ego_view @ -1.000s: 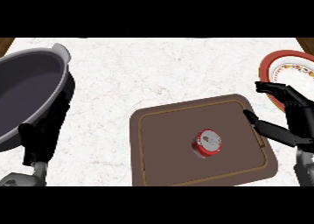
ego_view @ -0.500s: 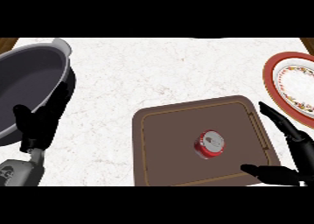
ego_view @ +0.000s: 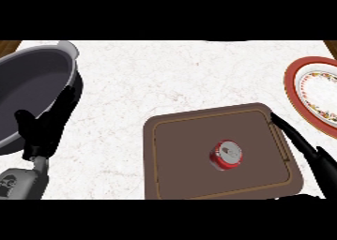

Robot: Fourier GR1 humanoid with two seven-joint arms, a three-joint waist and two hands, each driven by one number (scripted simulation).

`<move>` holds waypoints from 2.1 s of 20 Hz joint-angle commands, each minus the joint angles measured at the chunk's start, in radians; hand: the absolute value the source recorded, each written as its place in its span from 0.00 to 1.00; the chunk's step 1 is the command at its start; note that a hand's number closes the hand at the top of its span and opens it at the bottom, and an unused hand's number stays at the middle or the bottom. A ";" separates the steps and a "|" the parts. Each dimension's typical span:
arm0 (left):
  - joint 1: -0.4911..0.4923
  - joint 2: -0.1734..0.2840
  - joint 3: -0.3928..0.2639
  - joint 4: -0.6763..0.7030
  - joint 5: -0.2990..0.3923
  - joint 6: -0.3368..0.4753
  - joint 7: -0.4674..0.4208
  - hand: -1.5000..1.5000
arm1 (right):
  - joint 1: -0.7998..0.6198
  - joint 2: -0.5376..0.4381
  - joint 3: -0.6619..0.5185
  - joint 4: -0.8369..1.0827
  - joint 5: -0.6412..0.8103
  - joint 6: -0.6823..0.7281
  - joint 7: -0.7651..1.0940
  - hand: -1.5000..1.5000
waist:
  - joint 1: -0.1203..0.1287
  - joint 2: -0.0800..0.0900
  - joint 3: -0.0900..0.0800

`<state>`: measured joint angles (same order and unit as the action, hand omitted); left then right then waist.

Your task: Pick the can from the tray and place it in the plate

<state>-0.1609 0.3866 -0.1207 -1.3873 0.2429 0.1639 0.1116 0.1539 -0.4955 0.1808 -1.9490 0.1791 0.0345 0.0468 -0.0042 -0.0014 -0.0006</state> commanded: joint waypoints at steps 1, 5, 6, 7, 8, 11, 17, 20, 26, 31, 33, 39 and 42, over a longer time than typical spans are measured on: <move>-0.022 -0.028 0.015 0.076 -0.024 -0.010 -0.055 0.50 | -0.098 -0.026 0.014 0.020 0.017 0.085 0.161 0.00 | 0.006 0.004 0.000; 0.008 -0.015 0.030 0.008 -0.018 -0.021 0.009 0.50 | -0.079 -0.004 0.101 -0.032 0.138 0.100 0.247 0.00 | 0.006 0.000 0.000; -0.052 -0.040 0.031 0.069 -0.033 -0.011 -0.011 0.50 | -0.118 -0.004 0.114 0.006 0.168 0.111 0.252 0.00 | 0.004 0.002 0.000; -0.011 -0.036 0.021 0.019 -0.041 -0.011 -0.010 0.50 | -0.155 -0.032 0.069 0.003 0.141 0.151 0.290 0.00 | 0.008 0.001 0.000; -0.006 -0.026 0.018 -0.037 -0.034 -0.016 0.043 0.50 | -0.155 -0.031 0.079 -0.017 0.147 0.172 0.328 0.00 | 0.009 0.000 0.000; -0.019 -0.055 0.030 -0.026 -0.053 0.005 0.052 0.50 | -0.154 -0.021 0.103 -0.005 0.189 0.215 0.347 0.00 | 0.005 0.001 0.000; 0.010 -0.075 0.059 0.014 -0.085 -0.041 -0.013 0.50 | -0.192 0.069 0.174 0.026 0.288 0.274 0.437 0.00 | 0.004 0.001 0.000; -0.011 -0.091 0.074 0.018 -0.103 -0.042 0.018 0.50 | -0.255 0.092 0.126 0.034 0.238 0.374 0.488 0.00 | 0.003 0.001 0.000; -0.055 -0.057 0.112 -0.034 -0.099 -0.082 0.100 0.50 | -0.364 0.184 0.146 0.232 0.343 0.359 0.473 0.00 | 0.010 0.002 0.001; 0.061 -0.081 0.132 -0.105 -0.119 -0.111 0.084 0.50 | -0.240 0.188 0.153 0.210 0.444 0.328 0.366 0.00 | 0.007 0.000 0.001; -0.040 -0.132 0.133 -0.004 -0.150 -0.092 0.054 0.50 | -0.376 0.241 0.121 0.283 0.445 0.382 0.412 0.00 | 0.006 0.002 0.001; -0.014 -0.147 0.139 -0.012 -0.182 -0.095 0.057 0.50 | -0.313 0.283 0.197 0.290 0.504 0.410 0.393 0.00 | 0.005 0.001 0.001; -0.047 -0.134 0.155 -0.045 -0.158 -0.109 0.118 0.50 | -0.345 0.258 0.182 0.264 0.448 0.503 0.354 1.00 | 0.004 0.001 0.001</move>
<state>-0.1622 0.2485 0.0169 -1.4294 0.0780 0.0624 0.1785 -0.1766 -0.2430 0.3530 -1.6652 0.6503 0.4657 0.4194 0.0022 -0.0001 0.0000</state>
